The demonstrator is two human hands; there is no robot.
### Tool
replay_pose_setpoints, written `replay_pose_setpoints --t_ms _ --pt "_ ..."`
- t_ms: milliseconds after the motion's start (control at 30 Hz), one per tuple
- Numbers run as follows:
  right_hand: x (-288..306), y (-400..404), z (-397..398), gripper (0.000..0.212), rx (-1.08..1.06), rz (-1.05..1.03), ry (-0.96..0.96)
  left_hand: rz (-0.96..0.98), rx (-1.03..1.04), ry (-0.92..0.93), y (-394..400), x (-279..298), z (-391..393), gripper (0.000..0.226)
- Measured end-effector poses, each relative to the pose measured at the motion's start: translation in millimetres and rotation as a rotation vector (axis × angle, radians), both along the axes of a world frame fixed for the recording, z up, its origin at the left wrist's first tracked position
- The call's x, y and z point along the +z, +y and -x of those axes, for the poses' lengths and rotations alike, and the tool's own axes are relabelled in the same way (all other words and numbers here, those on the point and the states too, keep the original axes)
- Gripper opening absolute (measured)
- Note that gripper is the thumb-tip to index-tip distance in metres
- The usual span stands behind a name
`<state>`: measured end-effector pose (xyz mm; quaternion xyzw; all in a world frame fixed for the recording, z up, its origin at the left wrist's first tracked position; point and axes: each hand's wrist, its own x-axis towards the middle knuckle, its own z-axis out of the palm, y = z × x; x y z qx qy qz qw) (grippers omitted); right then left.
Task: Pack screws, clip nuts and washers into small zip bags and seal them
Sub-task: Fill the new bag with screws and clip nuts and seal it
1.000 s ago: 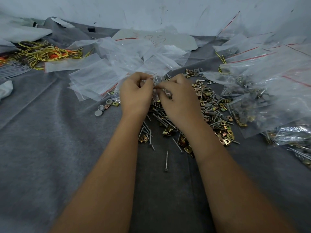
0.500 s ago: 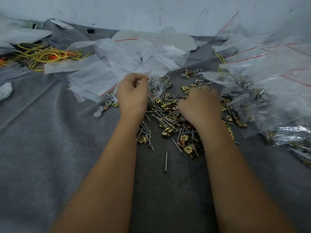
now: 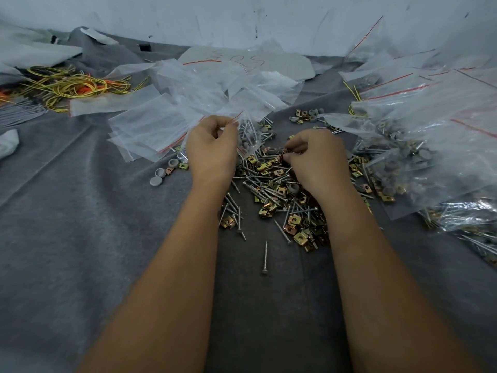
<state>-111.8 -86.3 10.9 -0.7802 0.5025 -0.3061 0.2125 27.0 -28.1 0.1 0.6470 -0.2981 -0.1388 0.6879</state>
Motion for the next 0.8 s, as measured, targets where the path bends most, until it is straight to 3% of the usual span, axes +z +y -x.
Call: replay_pose_setpoints --t_ms 333,567,800 --pt "4.1 -5.1 5.7 0.016 -0.067 0.01 -0.225 -0.007 -0.004 0.018 -0.3 0.9 0.1 0.018" --pt "4.9 -5.1 6.9 0.015 -0.081 -0.143 -0.418 0.0 -0.01 0.022 -0.6 0.2 -0.1 0.017" --pt "5.9 -4.7 5.6 0.034 0.018 -0.271 -0.538 -0.002 -0.003 0.007 -1.0 -0.3 -0.9 0.016"
